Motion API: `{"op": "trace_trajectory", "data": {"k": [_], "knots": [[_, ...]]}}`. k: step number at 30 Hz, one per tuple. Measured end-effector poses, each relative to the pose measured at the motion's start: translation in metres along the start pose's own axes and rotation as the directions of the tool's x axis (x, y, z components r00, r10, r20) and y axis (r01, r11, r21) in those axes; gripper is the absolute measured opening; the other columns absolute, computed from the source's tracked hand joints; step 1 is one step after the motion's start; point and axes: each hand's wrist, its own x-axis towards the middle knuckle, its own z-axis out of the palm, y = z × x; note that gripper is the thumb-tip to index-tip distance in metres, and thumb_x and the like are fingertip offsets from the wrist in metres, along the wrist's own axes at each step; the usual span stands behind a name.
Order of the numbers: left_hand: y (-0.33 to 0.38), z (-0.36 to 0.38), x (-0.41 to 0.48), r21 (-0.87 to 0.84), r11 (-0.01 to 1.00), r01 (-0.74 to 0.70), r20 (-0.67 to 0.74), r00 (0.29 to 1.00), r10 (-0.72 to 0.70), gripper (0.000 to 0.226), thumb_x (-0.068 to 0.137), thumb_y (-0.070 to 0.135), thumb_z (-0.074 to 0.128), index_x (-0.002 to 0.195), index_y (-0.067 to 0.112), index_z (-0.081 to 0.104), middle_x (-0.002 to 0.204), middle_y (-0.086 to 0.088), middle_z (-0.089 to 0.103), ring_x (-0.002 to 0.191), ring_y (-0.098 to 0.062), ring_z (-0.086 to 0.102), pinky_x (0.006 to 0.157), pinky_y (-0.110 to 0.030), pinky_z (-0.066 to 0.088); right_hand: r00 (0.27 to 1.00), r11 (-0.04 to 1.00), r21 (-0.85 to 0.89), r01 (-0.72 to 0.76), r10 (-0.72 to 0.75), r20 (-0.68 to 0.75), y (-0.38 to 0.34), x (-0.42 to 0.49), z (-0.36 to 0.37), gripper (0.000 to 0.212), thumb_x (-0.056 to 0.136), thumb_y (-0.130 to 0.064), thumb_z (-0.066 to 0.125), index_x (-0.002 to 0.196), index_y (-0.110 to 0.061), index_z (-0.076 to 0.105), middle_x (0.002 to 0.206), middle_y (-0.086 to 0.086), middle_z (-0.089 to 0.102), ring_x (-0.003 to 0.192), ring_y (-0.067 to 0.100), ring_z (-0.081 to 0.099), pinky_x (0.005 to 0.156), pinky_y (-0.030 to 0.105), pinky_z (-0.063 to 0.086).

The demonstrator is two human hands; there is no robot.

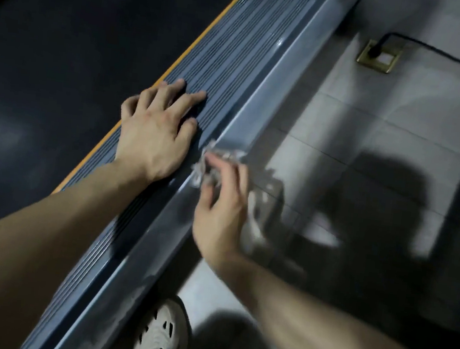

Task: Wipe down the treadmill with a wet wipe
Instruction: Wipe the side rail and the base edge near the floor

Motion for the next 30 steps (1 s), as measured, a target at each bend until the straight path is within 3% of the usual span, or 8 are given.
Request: {"op": "trace_trajectory", "data": {"k": [3, 5, 10, 16, 19, 22, 24, 30], "knots": [[0.019, 0.001, 0.025, 0.039, 0.998, 0.046, -0.06, 0.997, -0.044, 0.032, 0.1, 0.053, 0.044, 0.122, 0.036, 0.06, 0.13, -0.002, 0.052, 0.126, -0.031, 0.047, 0.112, -0.053, 0.031, 1.0, 0.999, 0.031, -0.025, 0.025, -0.011, 0.006, 0.008, -0.001, 0.052, 0.081, 0.015, 0.058, 0.117, -0.018, 0.074, 0.118, -0.001, 0.06, 0.113, 0.021, 0.063, 0.102, 0.041, 0.053], [0.032, 0.004, 0.046, 0.006, 0.998, 0.064, -0.079, 0.995, -0.063, 0.029, 0.103, 0.053, 0.043, 0.113, 0.032, 0.06, 0.124, -0.002, 0.052, 0.122, -0.03, 0.048, 0.11, -0.053, 0.033, 0.984, 0.995, 0.059, -0.077, 0.085, -0.154, 0.011, 0.06, 0.004, 0.054, 0.075, 0.018, 0.052, 0.109, -0.018, 0.074, 0.113, -0.004, 0.059, 0.104, 0.022, 0.064, 0.097, 0.04, 0.054], [0.041, 0.016, 0.101, -0.039, 0.997, -0.064, -0.048, 0.997, 0.062, 0.044, 0.108, 0.051, 0.033, 0.145, 0.04, 0.055, 0.158, 0.002, 0.046, 0.154, -0.026, 0.032, 0.12, -0.056, 0.027, 0.907, 0.979, 0.113, -0.17, 0.201, -0.369, 0.042, 0.182, 0.003, 0.056, 0.074, 0.019, 0.048, 0.107, -0.014, 0.078, 0.108, -0.002, 0.065, 0.1, 0.026, 0.066, 0.092, 0.047, 0.054], [0.043, 0.036, 0.114, -0.052, 0.996, -0.066, -0.015, 0.998, 0.066, 0.051, 0.109, 0.049, 0.028, 0.158, 0.046, 0.04, 0.169, 0.007, 0.036, 0.161, -0.018, 0.022, 0.127, -0.05, 0.016, 0.998, 0.983, 0.183, -0.005, 0.017, -0.063, 0.032, 0.052, -0.006, 0.055, 0.091, 0.015, 0.058, 0.132, -0.017, 0.074, 0.129, -0.003, 0.067, 0.125, 0.015, 0.064, 0.107, 0.035, 0.051], [0.042, 0.035, 0.114, -0.039, 0.997, -0.068, -0.032, 0.997, 0.066, 0.051, 0.109, 0.049, 0.028, 0.158, 0.047, 0.04, 0.169, 0.008, 0.036, 0.161, -0.017, 0.022, 0.127, -0.05, 0.017, 0.981, 0.984, 0.179, -0.023, 0.056, -0.184, 0.046, 0.103, -0.001, 0.044, 0.091, 0.005, 0.056, 0.122, -0.015, 0.08, 0.123, 0.001, 0.069, 0.117, 0.017, 0.067, 0.102, 0.041, 0.055], [0.043, 0.035, 0.114, -0.046, 0.997, -0.06, -0.037, 0.998, 0.058, 0.05, 0.109, 0.048, 0.031, 0.158, 0.046, 0.041, 0.169, 0.01, 0.036, 0.16, -0.014, 0.022, 0.127, -0.047, 0.015, 0.919, 0.98, 0.191, -0.055, 0.124, -0.374, 0.059, 0.222, 0.0, 0.047, 0.087, 0.014, 0.058, 0.117, -0.012, 0.082, 0.111, -0.009, 0.069, 0.099, -0.002, 0.062, 0.095, 0.008, 0.045], [0.043, 0.034, 0.113, -0.05, 0.997, -0.059, -0.041, 0.998, 0.057, 0.048, 0.11, 0.046, 0.033, 0.158, 0.046, 0.041, 0.169, 0.011, 0.036, 0.16, -0.013, 0.021, 0.127, -0.045, 0.013, 0.91, 0.979, 0.191, -0.076, 0.147, -0.388, 0.067, 0.266, -0.008, 0.049, 0.087, 0.017, 0.061, 0.118, -0.014, 0.082, 0.109, -0.014, 0.067, 0.091, -0.006, 0.06, 0.09, 0.001, 0.04], [0.044, 0.035, 0.115, -0.042, 0.997, -0.06, -0.049, 0.997, 0.058, 0.048, 0.109, 0.046, 0.034, 0.156, 0.046, 0.043, 0.169, 0.012, 0.037, 0.16, -0.014, 0.023, 0.127, -0.047, 0.016, 0.986, 0.978, 0.21, 0.001, 0.033, -0.163, 0.056, 0.109, 0.001, 0.054, 0.092, 0.008, 0.058, 0.135, -0.021, 0.075, 0.122, -0.002, 0.067, 0.116, 0.018, 0.067, 0.101, 0.042, 0.055]]}}
